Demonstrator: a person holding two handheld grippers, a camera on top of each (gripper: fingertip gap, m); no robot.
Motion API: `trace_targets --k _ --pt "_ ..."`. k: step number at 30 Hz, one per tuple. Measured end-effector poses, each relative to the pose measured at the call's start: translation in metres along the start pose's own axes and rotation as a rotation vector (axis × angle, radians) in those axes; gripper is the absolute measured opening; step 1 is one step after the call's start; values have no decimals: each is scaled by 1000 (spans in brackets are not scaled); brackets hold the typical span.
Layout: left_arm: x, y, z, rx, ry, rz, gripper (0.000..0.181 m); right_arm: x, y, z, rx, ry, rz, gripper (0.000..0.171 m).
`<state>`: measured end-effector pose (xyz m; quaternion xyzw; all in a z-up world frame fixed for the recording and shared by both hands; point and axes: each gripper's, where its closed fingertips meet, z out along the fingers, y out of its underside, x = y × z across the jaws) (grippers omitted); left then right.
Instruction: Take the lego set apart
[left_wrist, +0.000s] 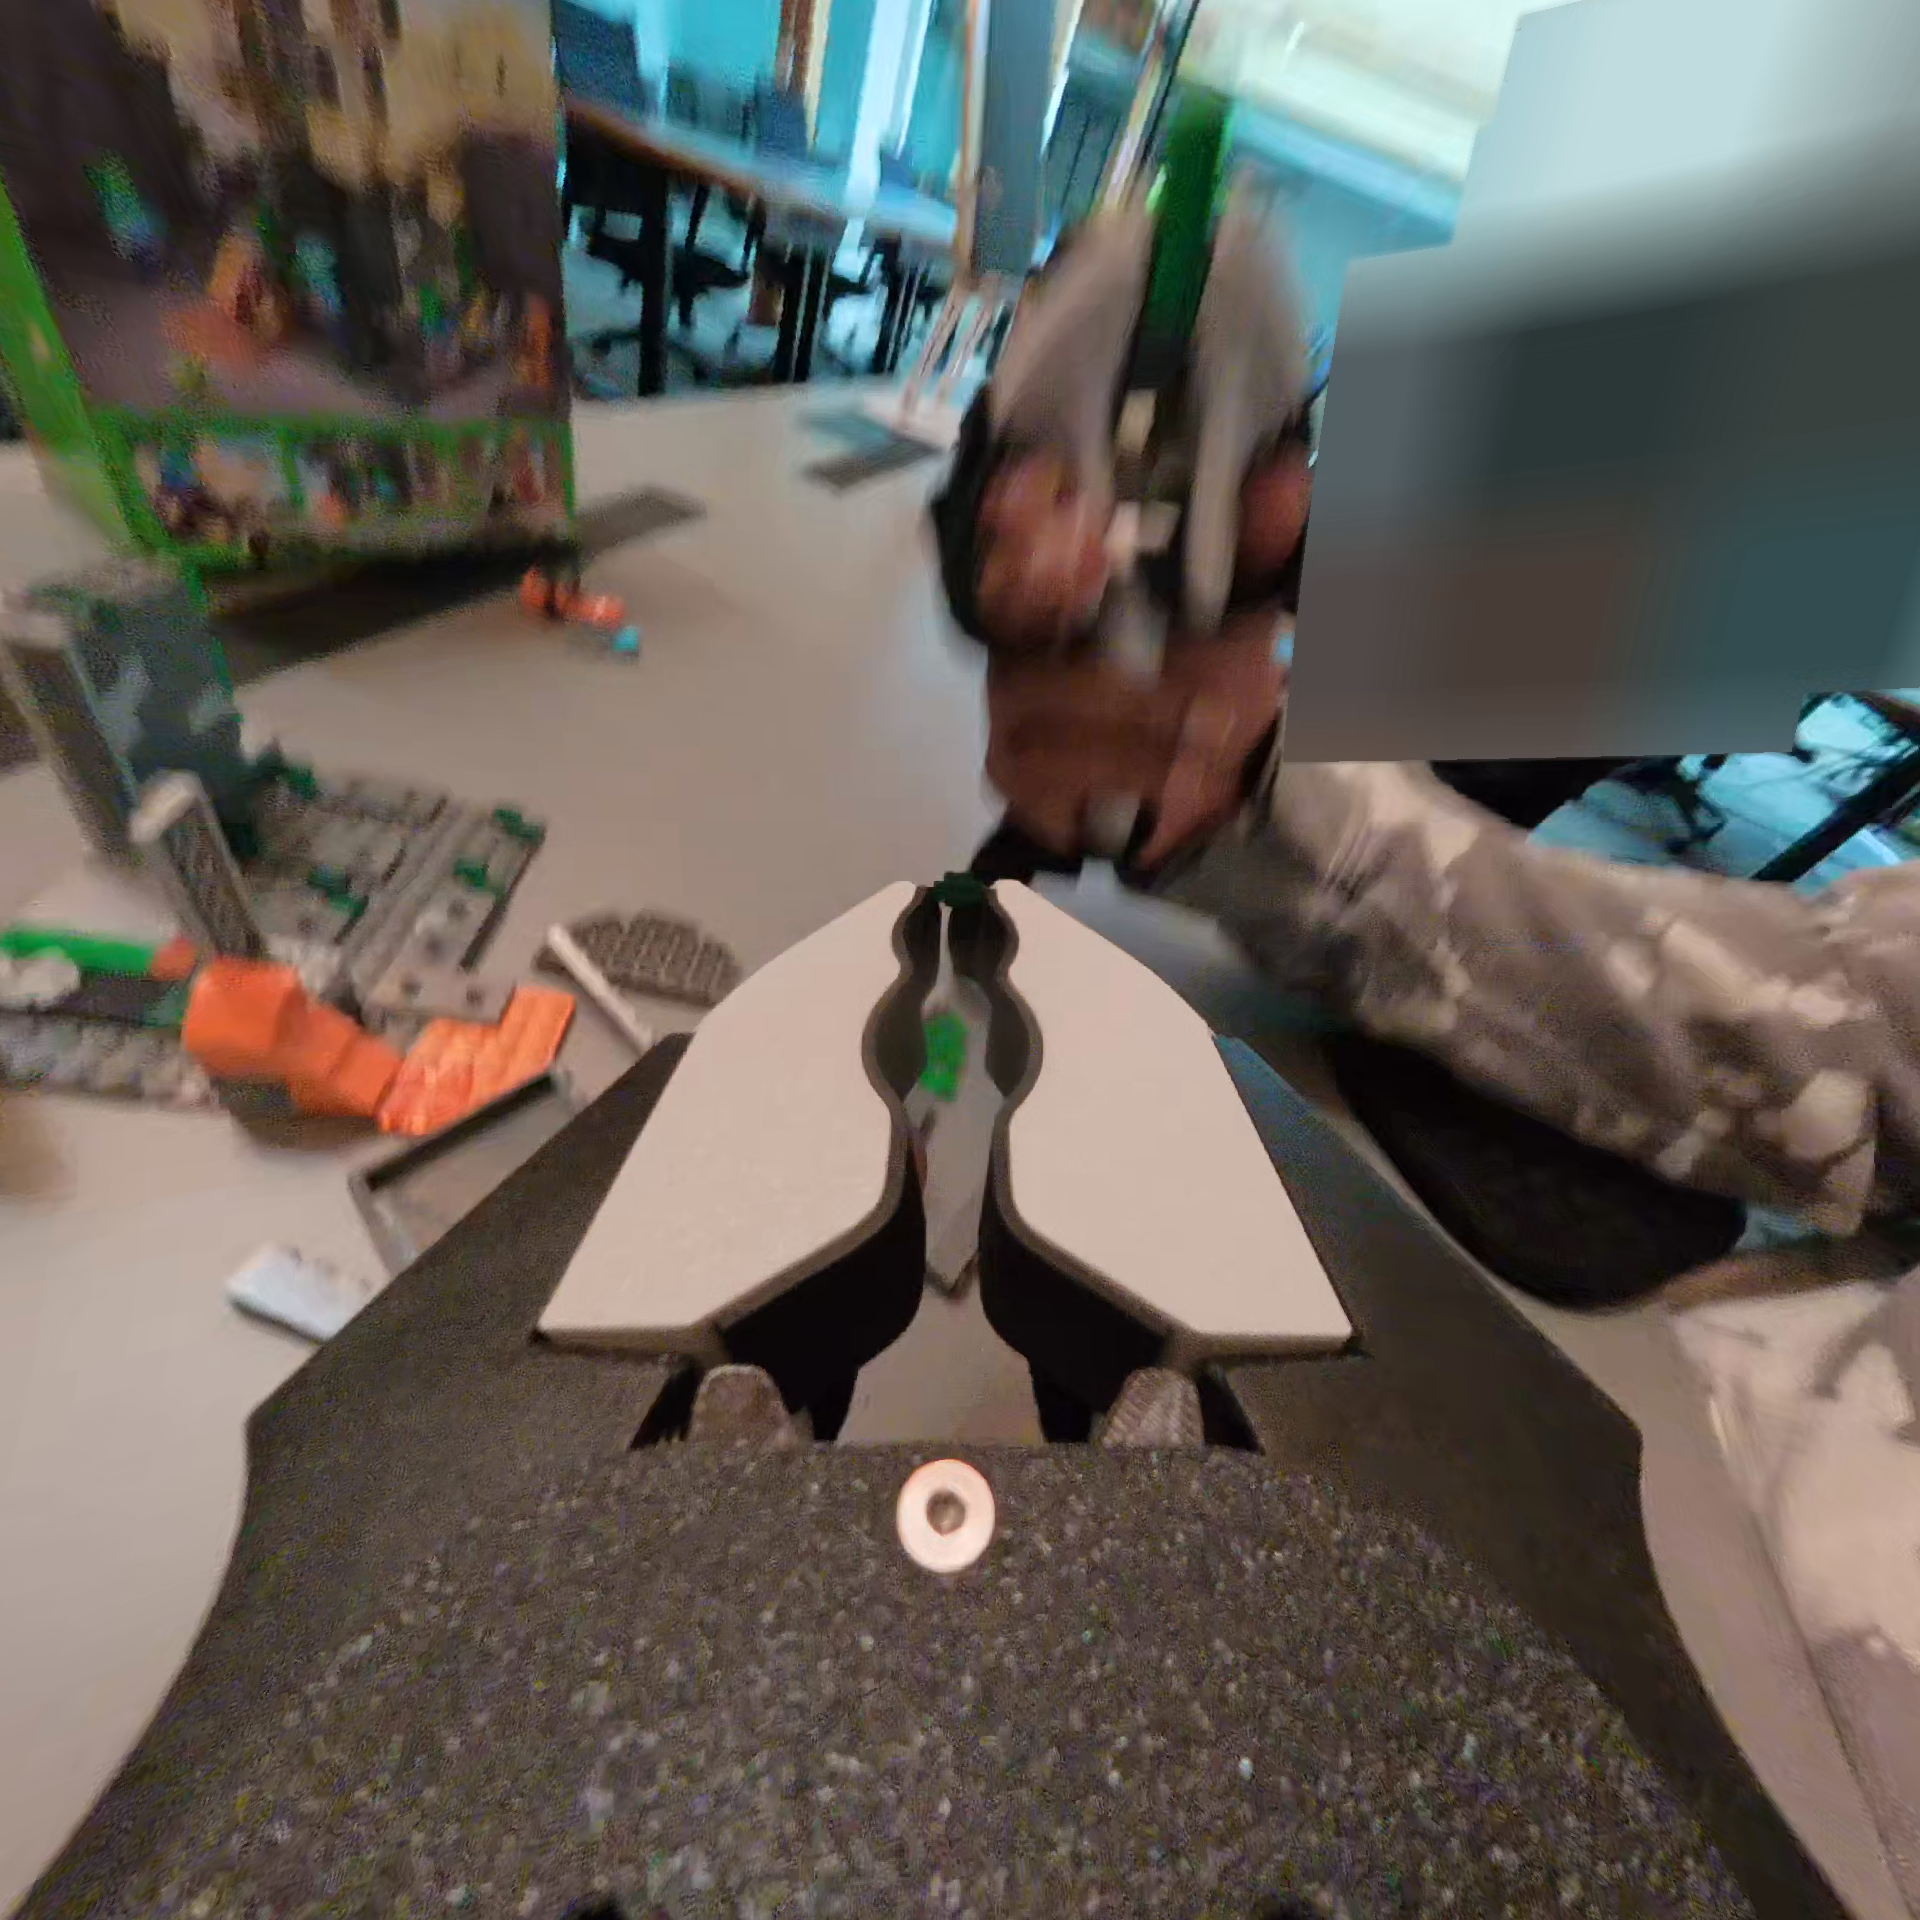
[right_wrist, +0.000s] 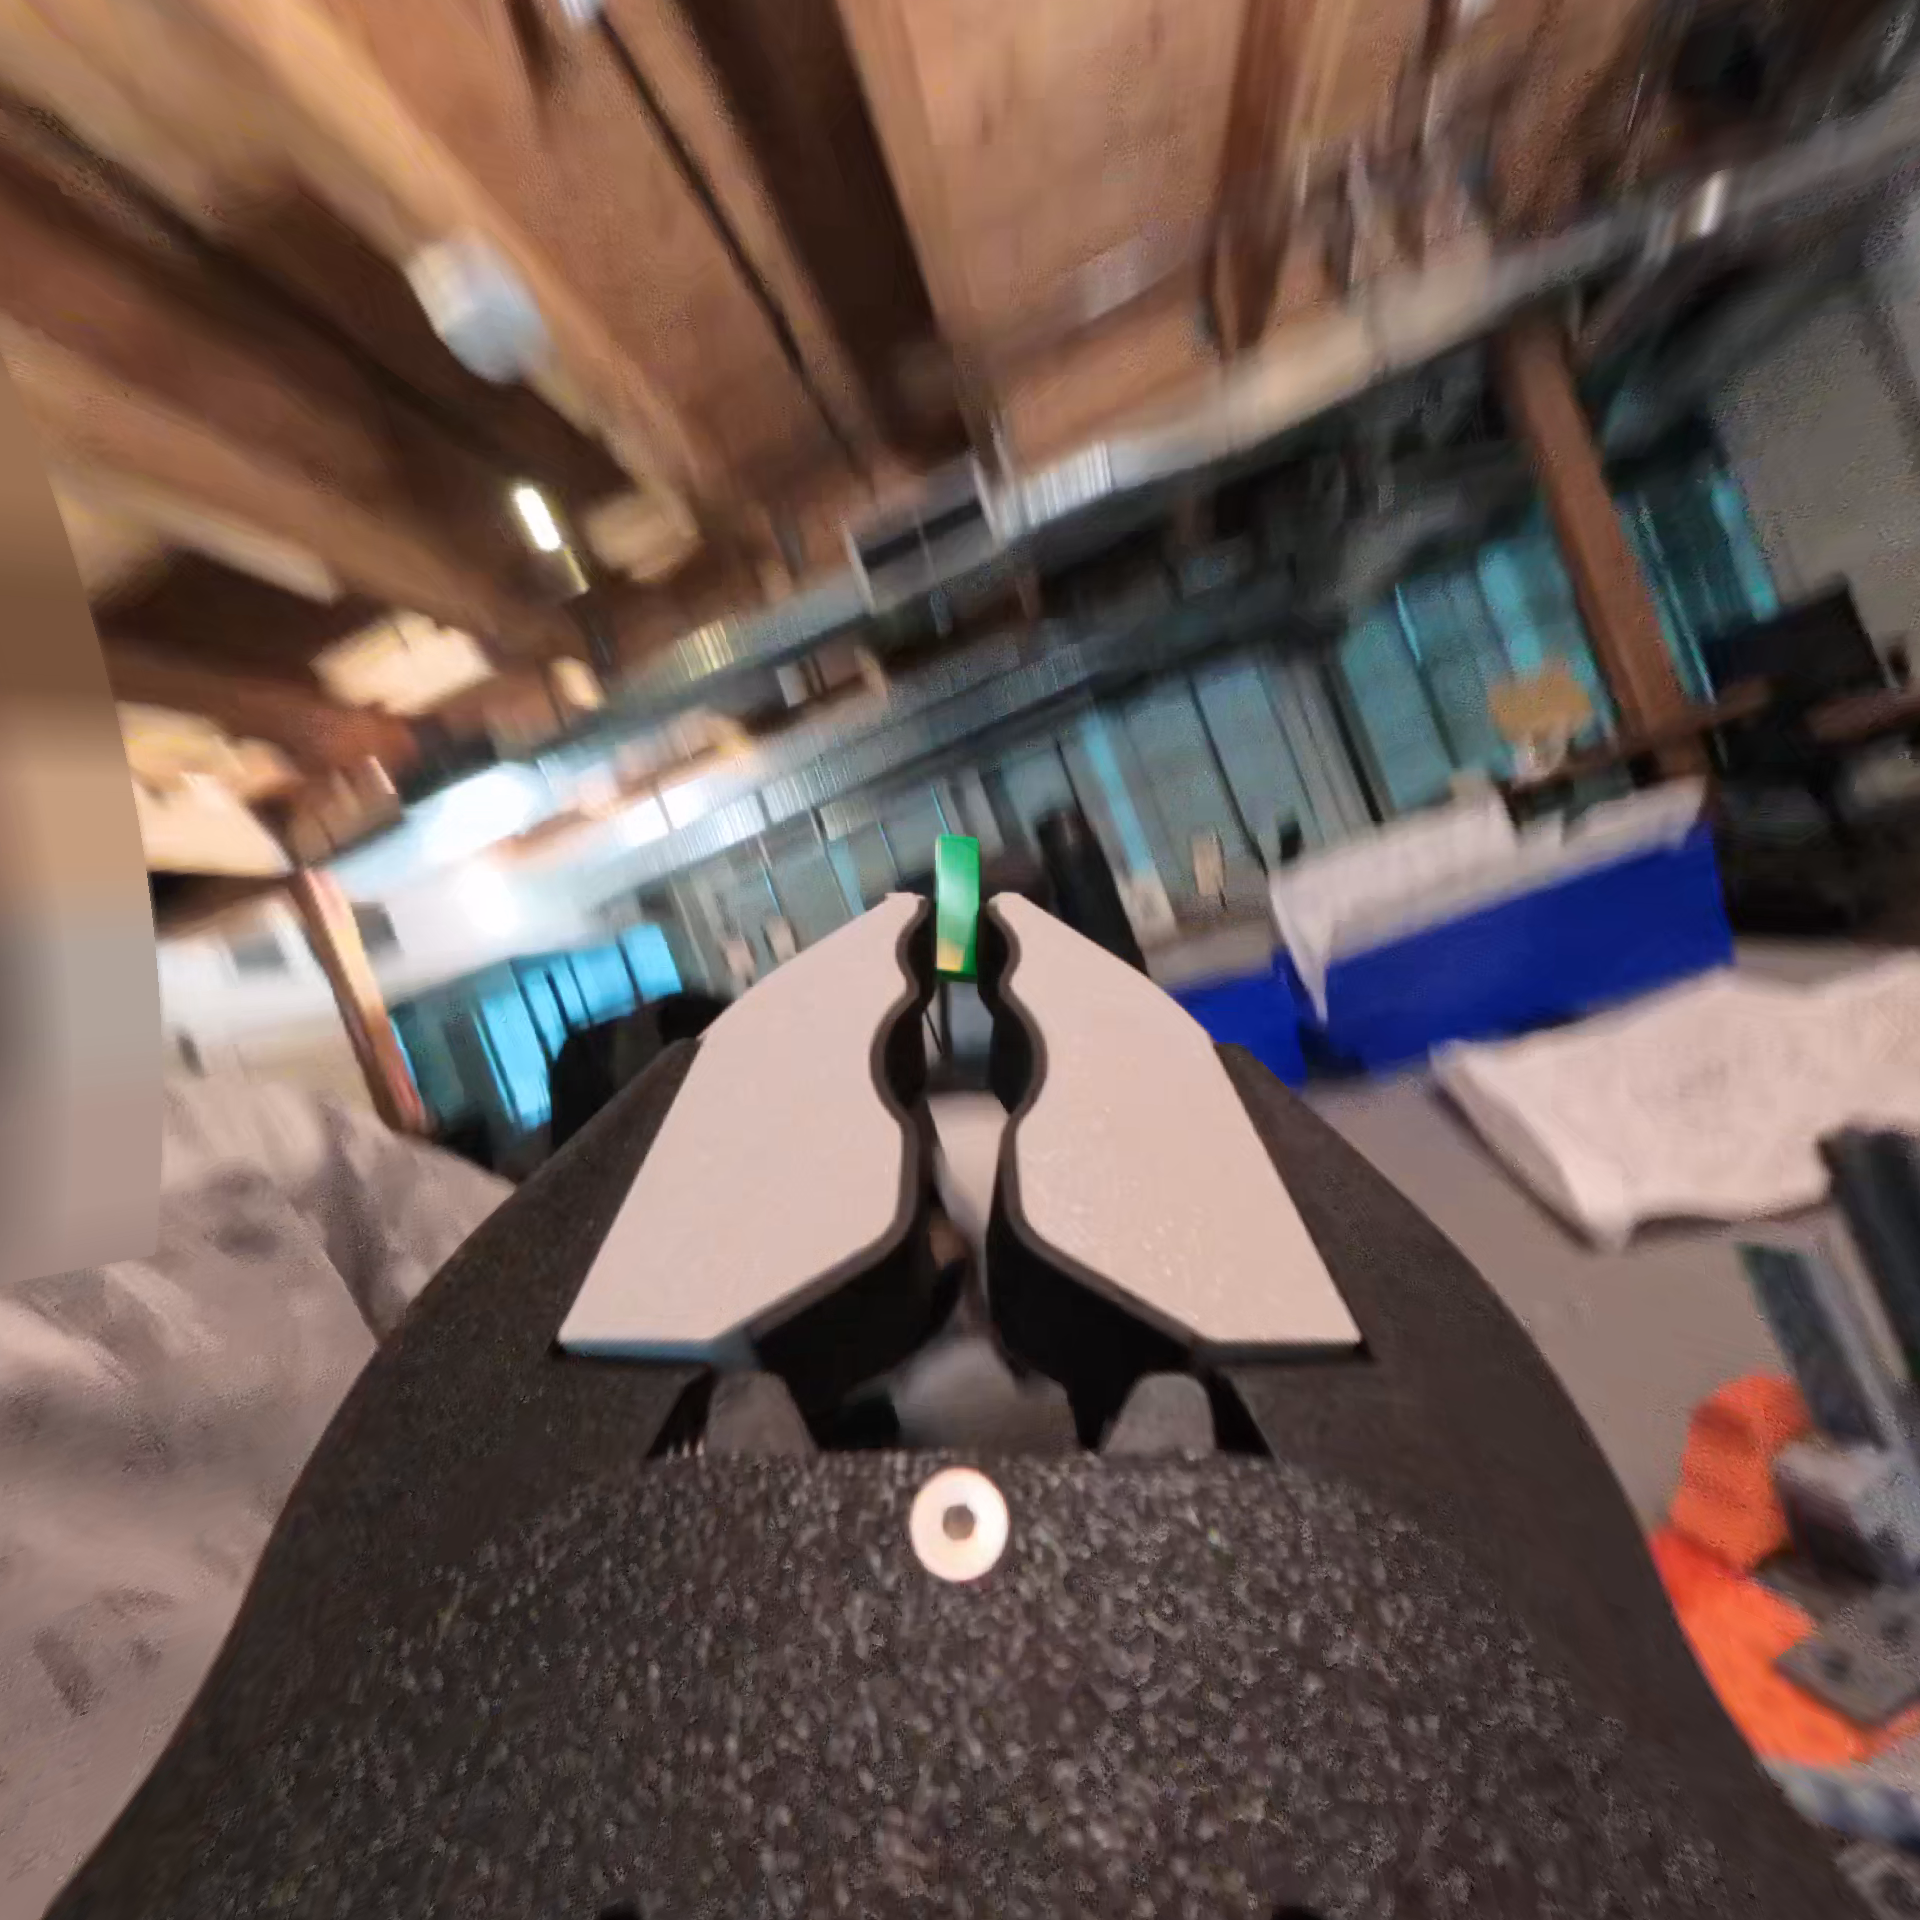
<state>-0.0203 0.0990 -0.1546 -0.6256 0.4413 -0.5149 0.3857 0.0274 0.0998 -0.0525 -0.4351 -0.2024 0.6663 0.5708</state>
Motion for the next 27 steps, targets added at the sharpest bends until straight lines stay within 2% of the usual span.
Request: trace_targets --k 1,2,3,5,9,13,20,23,27 --pt "-1 1 -1 31 25 -53 9 2 -8 -8 -11 42 -43 7" --pt "3 -15 -5 112 46 -79 8 8 8 -10 -150 117 -113 7" --pt "5 -26 -6 124 37 -37 9 8 19 -9 -217 145 -138 8" --pt "6 -33 1 103 10 34 8 6 22 -4 -200 122 -99 7" --pt "-10 -15 2 42 -82 84 8 22 43 -2 -328 180 -96 7" --pt "-30 -5 -11 6 -207 190 8 44 67 -15 -528 325 -169 8" --pt "-67 19 -29 -184 -418 287 8 63 118 -27 -849 446 -265 8" --pt "-75 30 -36 -253 -437 300 9 61 134 -24 -927 432 -289 8" --pt "-72 45 -39 -326 -374 307 19 61 146 -22 -988 429 -323 8"
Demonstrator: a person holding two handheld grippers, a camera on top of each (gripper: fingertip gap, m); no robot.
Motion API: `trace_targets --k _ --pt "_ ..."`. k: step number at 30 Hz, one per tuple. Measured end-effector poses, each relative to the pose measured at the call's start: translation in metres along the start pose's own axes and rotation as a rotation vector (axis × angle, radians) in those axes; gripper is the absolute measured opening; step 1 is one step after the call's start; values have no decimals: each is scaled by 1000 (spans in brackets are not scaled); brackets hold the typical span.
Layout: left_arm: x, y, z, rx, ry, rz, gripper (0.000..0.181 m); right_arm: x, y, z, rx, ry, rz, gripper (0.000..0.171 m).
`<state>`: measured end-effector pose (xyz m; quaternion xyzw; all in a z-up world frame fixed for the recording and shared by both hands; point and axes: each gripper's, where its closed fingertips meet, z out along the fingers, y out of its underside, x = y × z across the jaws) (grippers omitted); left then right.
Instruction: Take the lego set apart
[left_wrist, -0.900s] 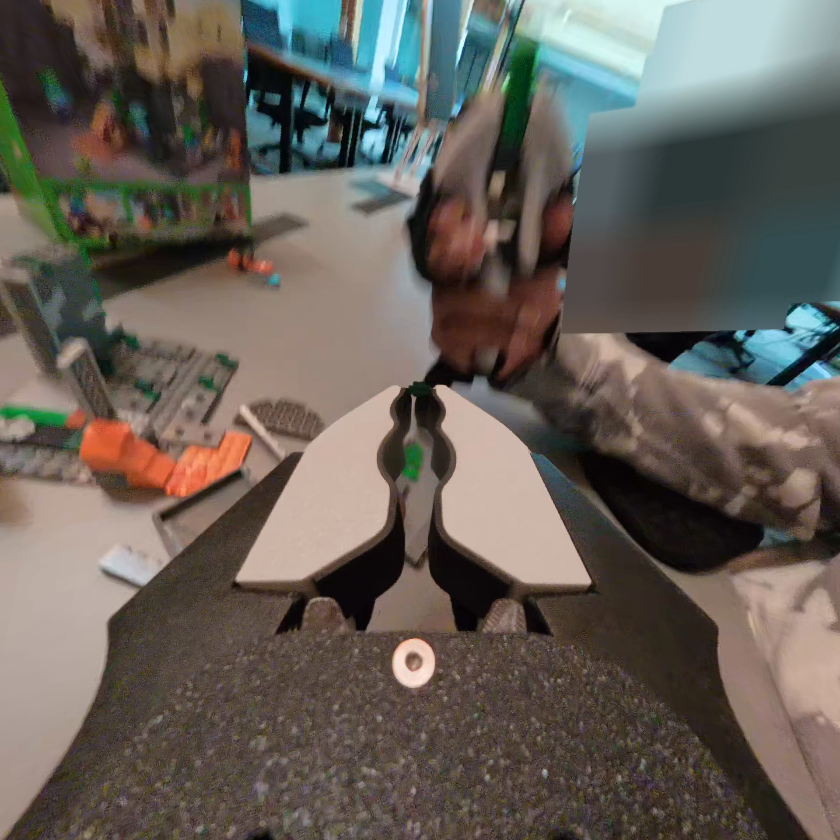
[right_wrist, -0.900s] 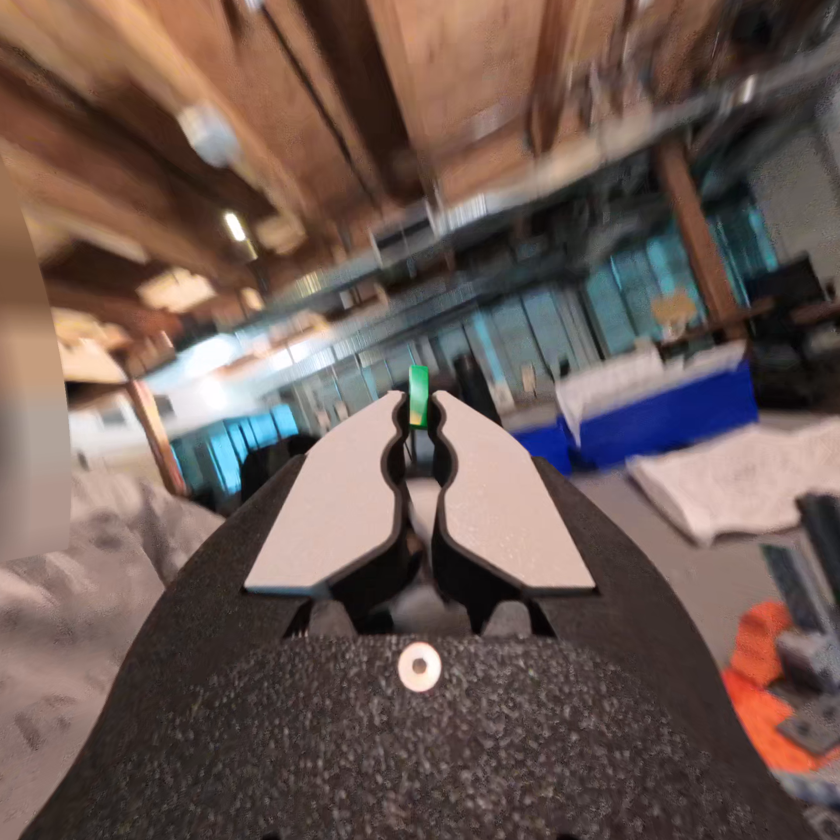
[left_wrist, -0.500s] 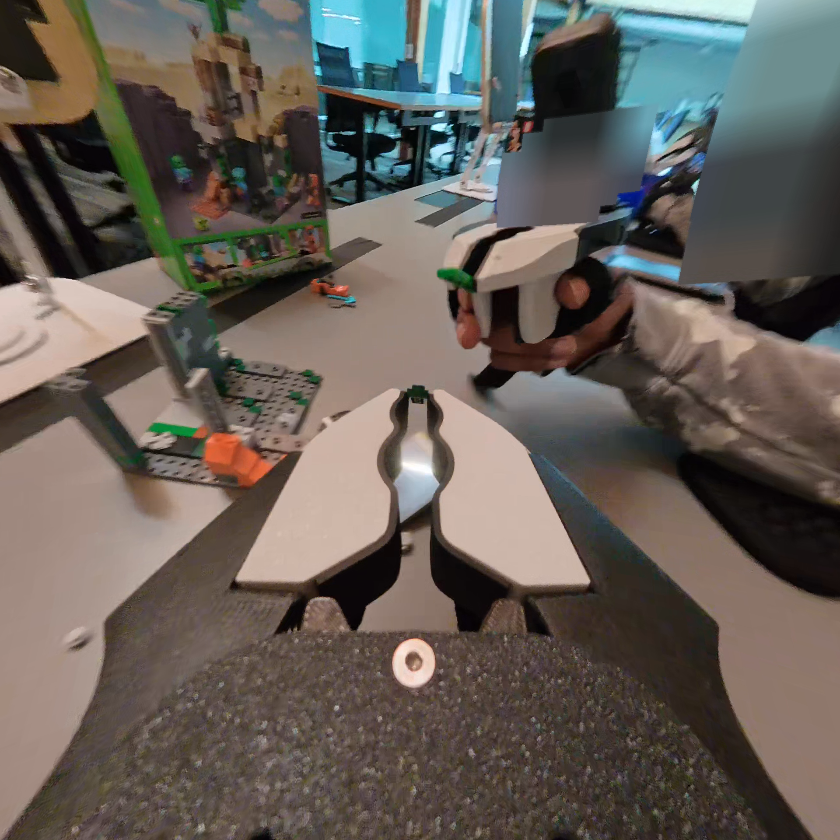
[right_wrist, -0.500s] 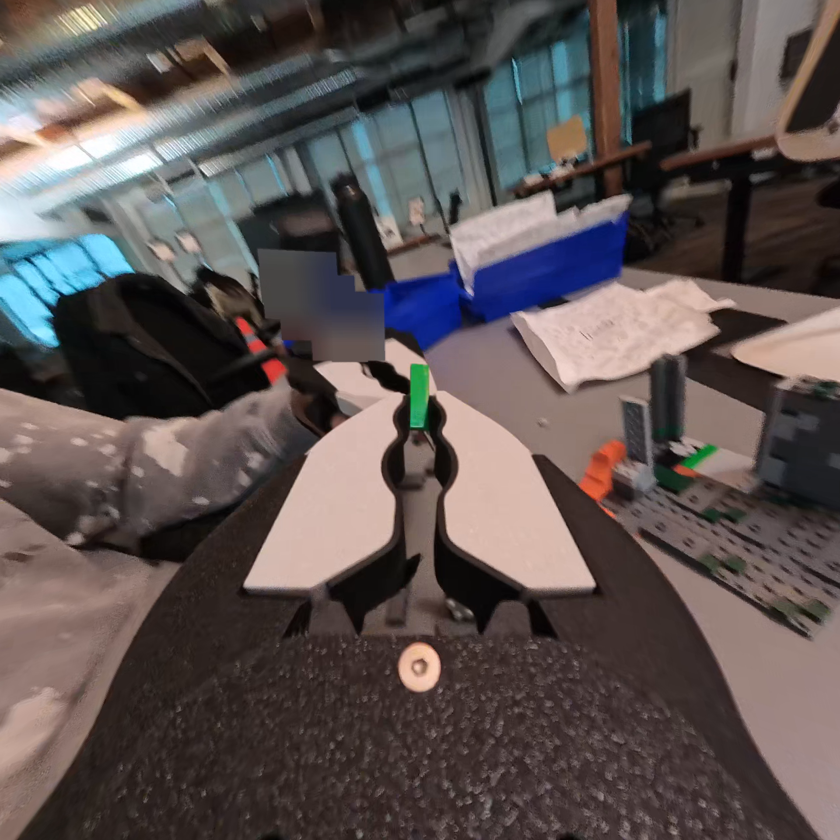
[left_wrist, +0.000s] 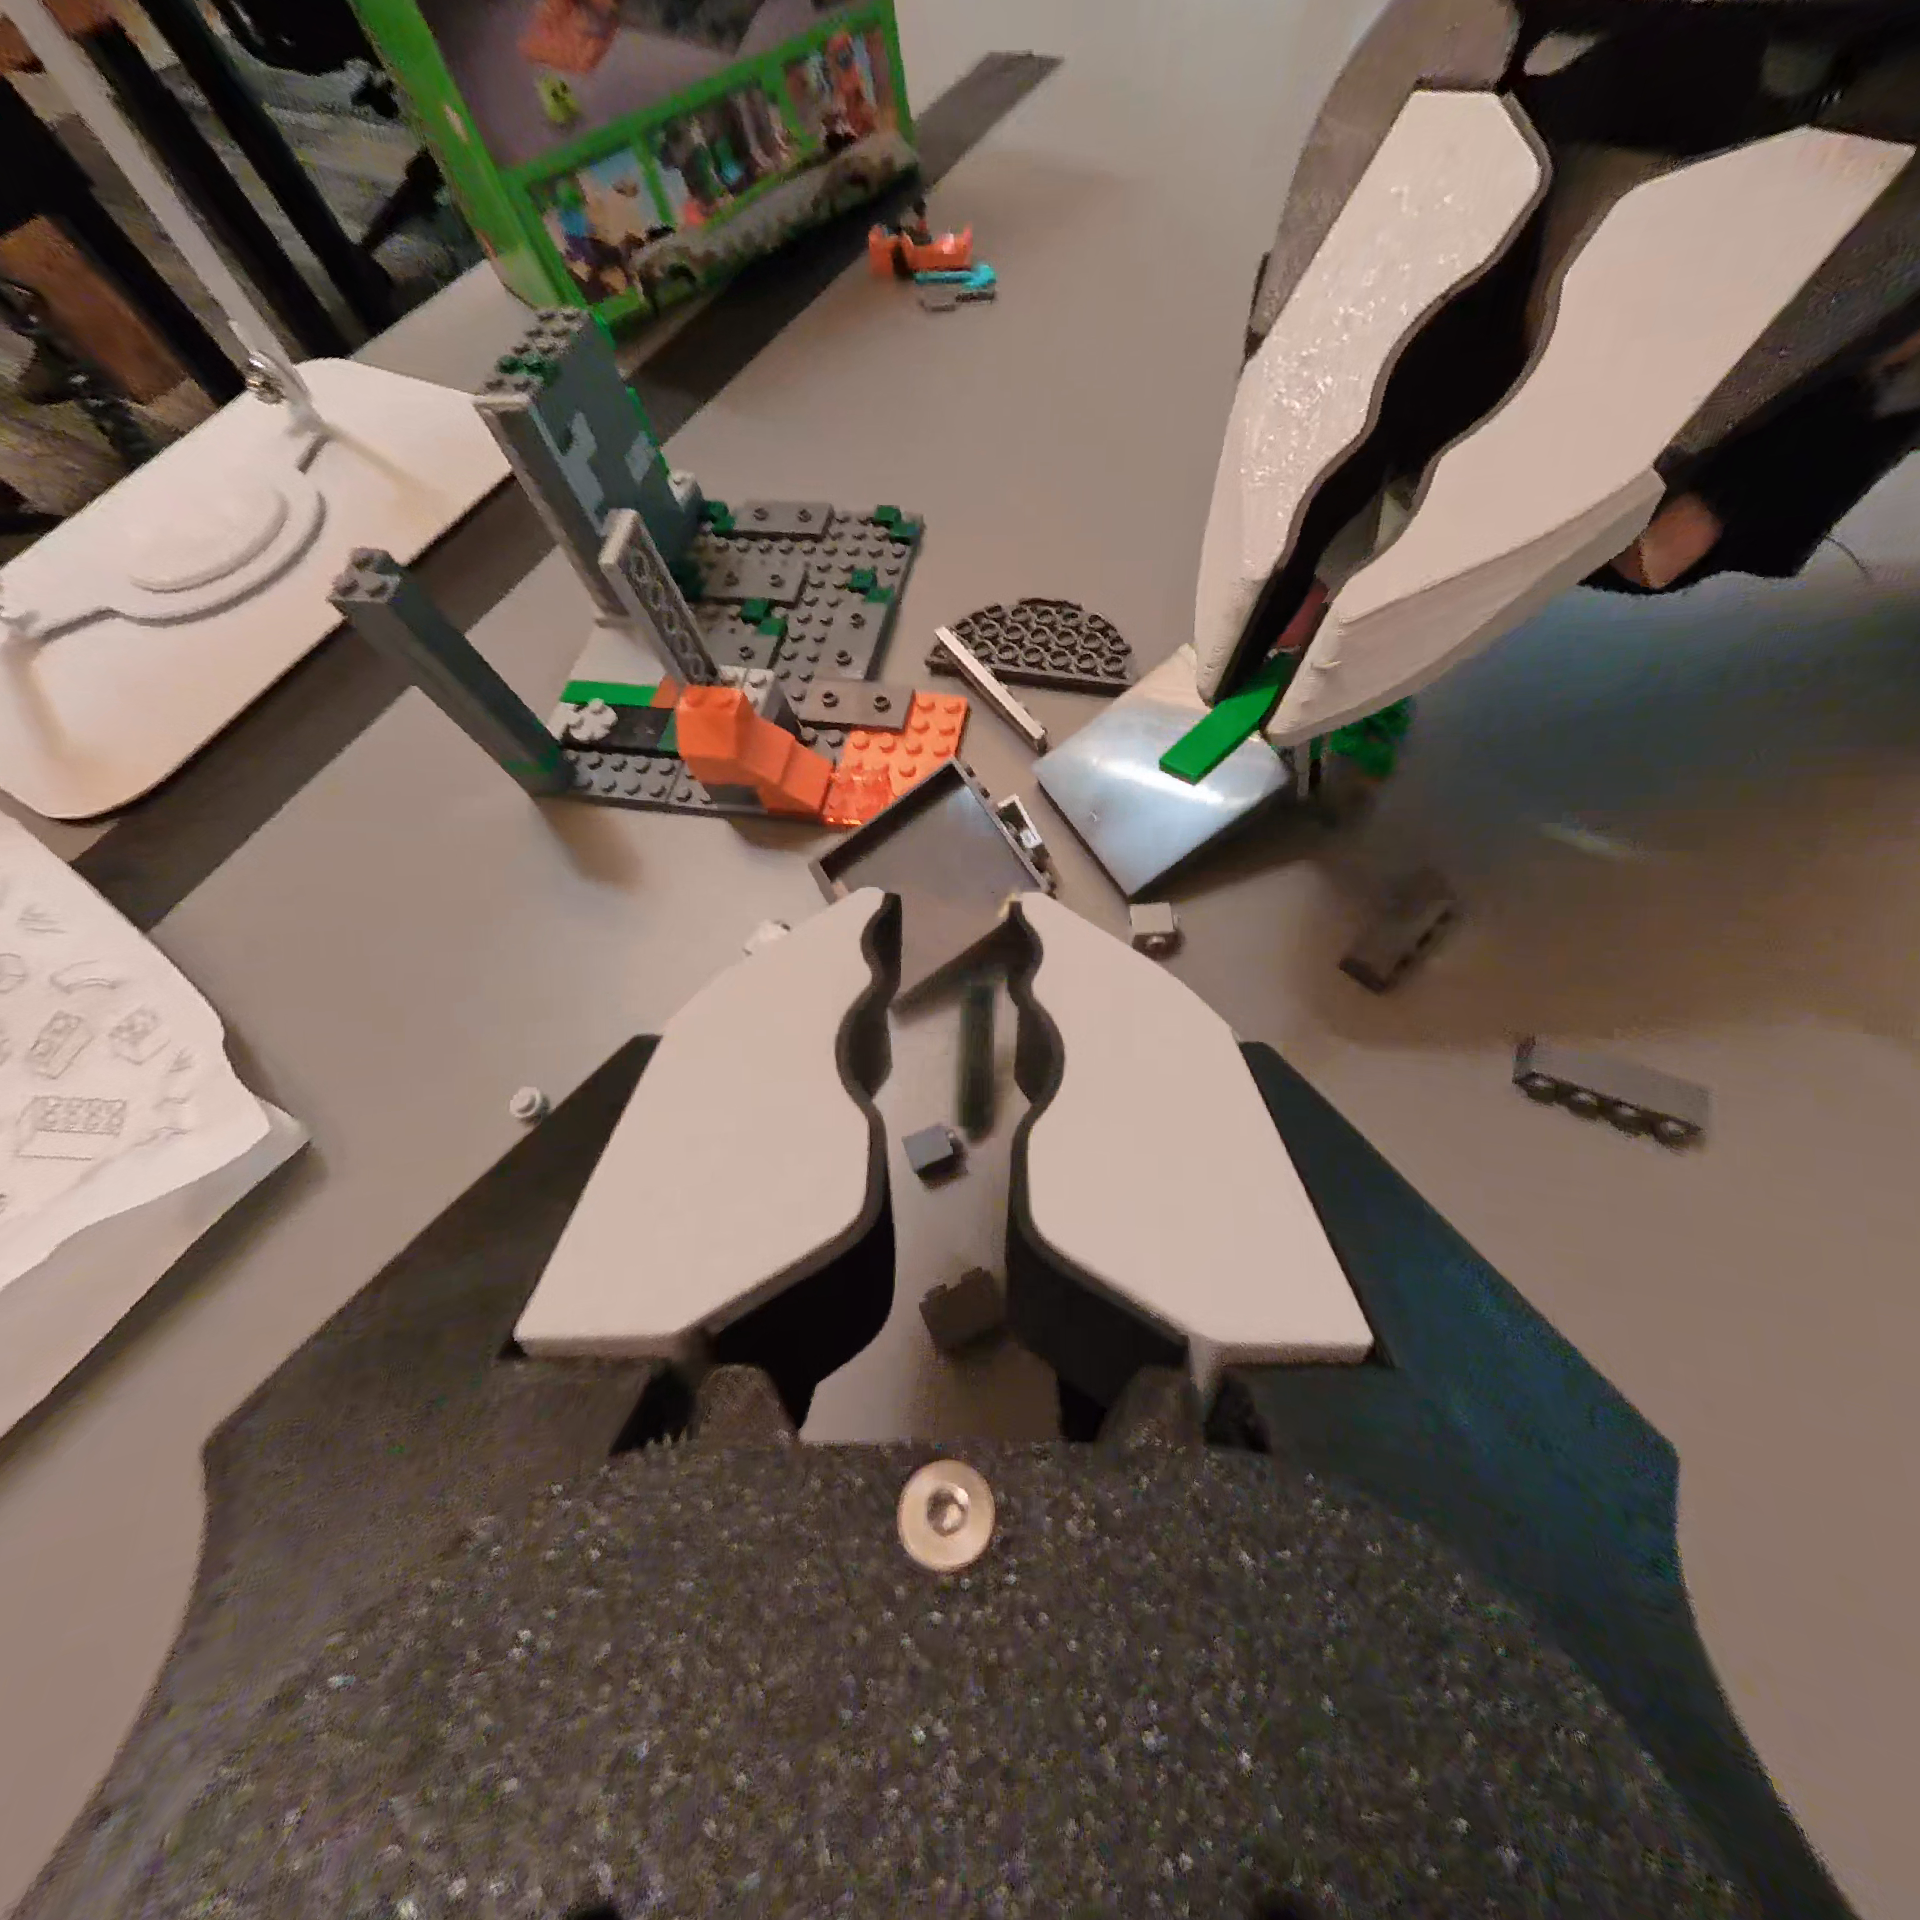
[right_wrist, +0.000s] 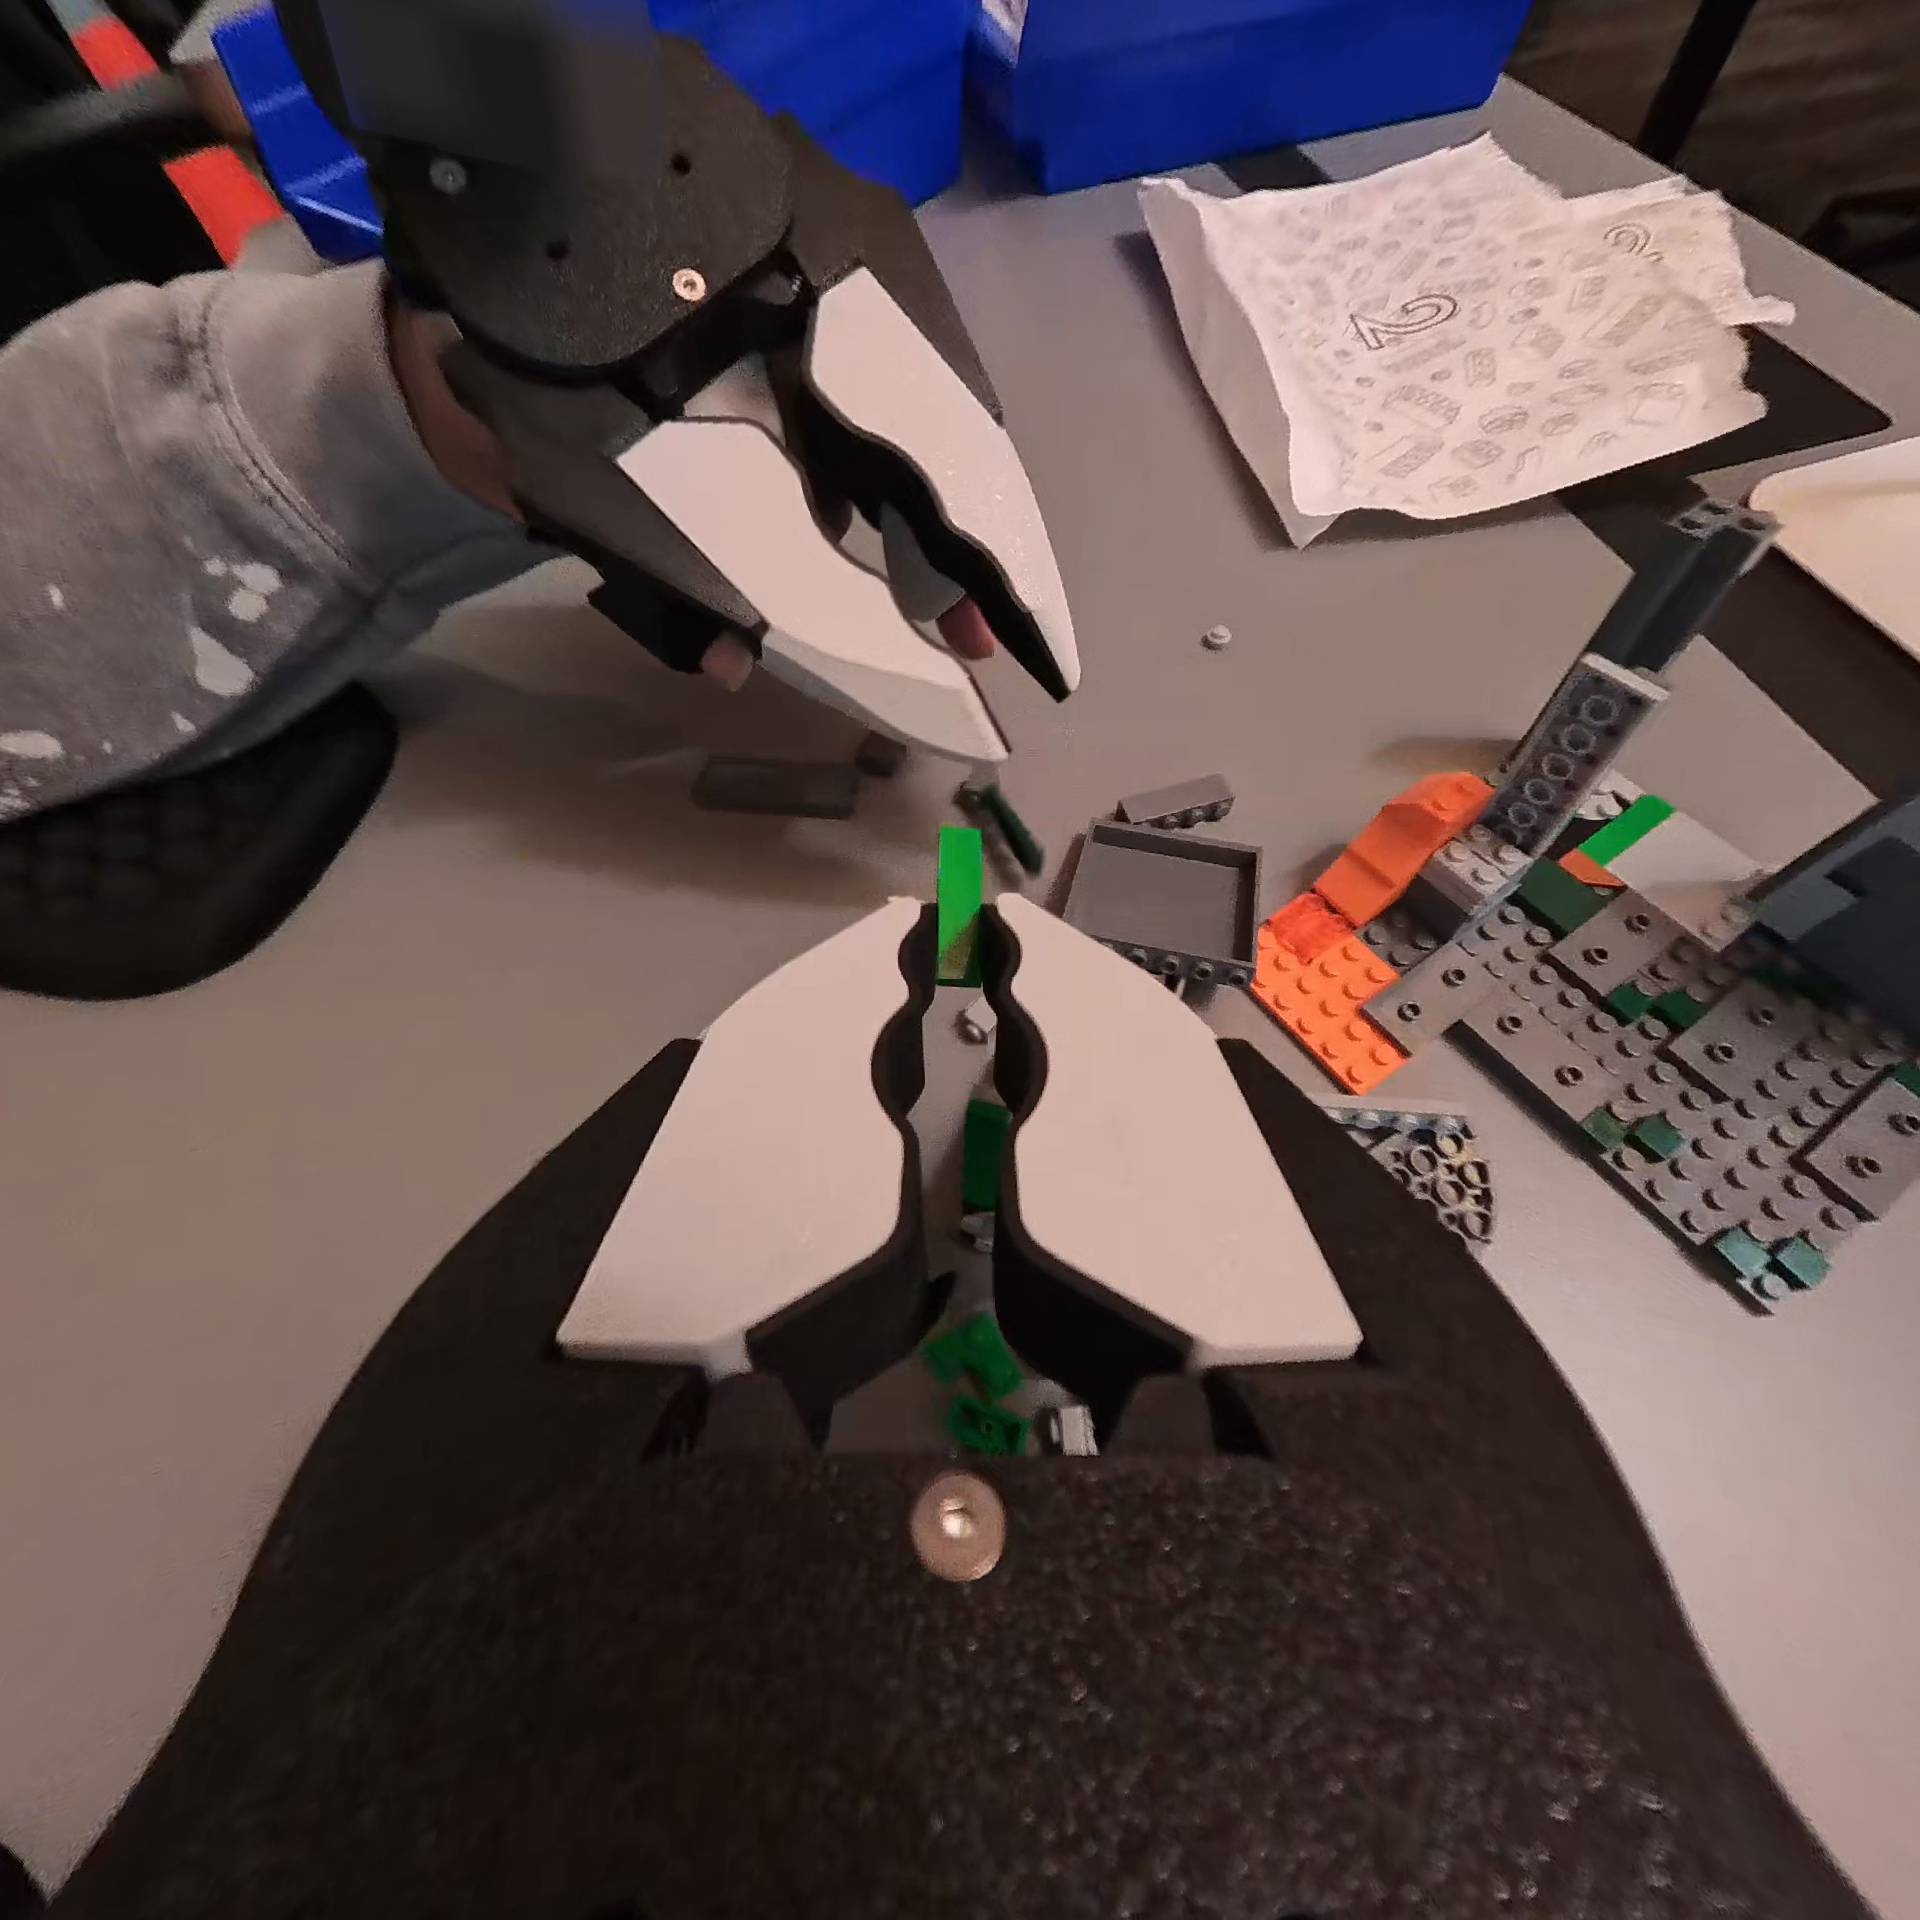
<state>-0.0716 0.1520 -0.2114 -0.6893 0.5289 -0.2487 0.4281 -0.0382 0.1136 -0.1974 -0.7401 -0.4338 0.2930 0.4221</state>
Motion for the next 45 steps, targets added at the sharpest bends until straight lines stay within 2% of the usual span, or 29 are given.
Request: trace_targets --k 2,8,15,19,26,32,34,36,38,41,45 --pt "2 3 0 -11 25 -4 23 -2 0 3 -5 -3 -10 8" --pt "-10 -6 -4 44 -49 -23 23 -10 -3 5 13 -33 -22 10" --pt "-9 -19 -9 148 15 -162 23 -20 -28 -9 176 -179 119 42" --pt "-8 -21 -8 153 25 -210 27 -31 -54 -41 383 -401 262 54" --pt "0 -20 -2 109 64 -274 37 -24 -73 -82 599 -565 396 51" --pt "-10 -22 -1 146 22 -385 14 -3 -85 -107 771 -614 528 44" --pt "-15 -22 -2 169 8 -423 2 6 -84 -110 797 -592 568 41" --pt "-18 -23 -3 188 -4 -446 0 12 -80 -107 779 -547 581 36" --pt "-20 -24 -5 204 -12 -438 0 18 -73 -99 722 -461 572 23" --pt "-21 -22 -6 187 -30 -412 0 30 -55 -81 563 -218 456 0" --pt "-22 -15 -3 117 -89 -338 0 37 -15 -60 218 76 128 0"
